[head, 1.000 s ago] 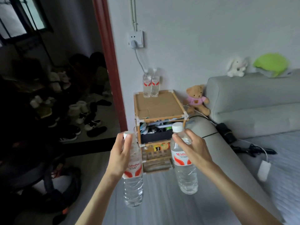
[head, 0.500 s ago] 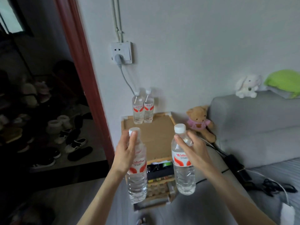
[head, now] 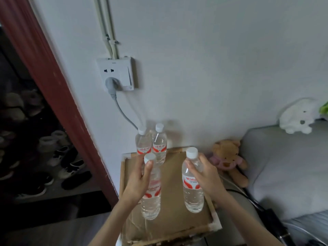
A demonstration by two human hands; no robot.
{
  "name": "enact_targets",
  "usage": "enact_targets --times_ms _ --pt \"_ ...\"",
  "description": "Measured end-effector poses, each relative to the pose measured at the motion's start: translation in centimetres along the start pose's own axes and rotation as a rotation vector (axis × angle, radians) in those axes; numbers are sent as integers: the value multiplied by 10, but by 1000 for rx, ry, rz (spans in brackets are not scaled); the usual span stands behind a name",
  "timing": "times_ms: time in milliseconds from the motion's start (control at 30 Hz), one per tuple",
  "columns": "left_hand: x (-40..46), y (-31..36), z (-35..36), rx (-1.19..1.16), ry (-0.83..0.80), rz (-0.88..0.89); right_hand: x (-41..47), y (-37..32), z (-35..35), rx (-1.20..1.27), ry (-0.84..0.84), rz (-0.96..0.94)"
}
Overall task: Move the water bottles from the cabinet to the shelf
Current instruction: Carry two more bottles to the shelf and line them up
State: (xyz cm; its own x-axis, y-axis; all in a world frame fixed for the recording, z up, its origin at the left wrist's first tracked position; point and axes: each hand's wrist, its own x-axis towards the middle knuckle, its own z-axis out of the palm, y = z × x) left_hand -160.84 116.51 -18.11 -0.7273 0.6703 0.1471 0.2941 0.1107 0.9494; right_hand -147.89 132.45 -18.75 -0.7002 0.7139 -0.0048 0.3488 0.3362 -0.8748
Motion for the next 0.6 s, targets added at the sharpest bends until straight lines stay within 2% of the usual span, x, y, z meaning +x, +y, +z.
enact_targets --times_ms 400,600 --pt "75 -37 4 245 -1 -96 123 15 15 -64 -245 -75" --pt "75 -42 6 269 4 -158 147 26 21 -38 -255 -73"
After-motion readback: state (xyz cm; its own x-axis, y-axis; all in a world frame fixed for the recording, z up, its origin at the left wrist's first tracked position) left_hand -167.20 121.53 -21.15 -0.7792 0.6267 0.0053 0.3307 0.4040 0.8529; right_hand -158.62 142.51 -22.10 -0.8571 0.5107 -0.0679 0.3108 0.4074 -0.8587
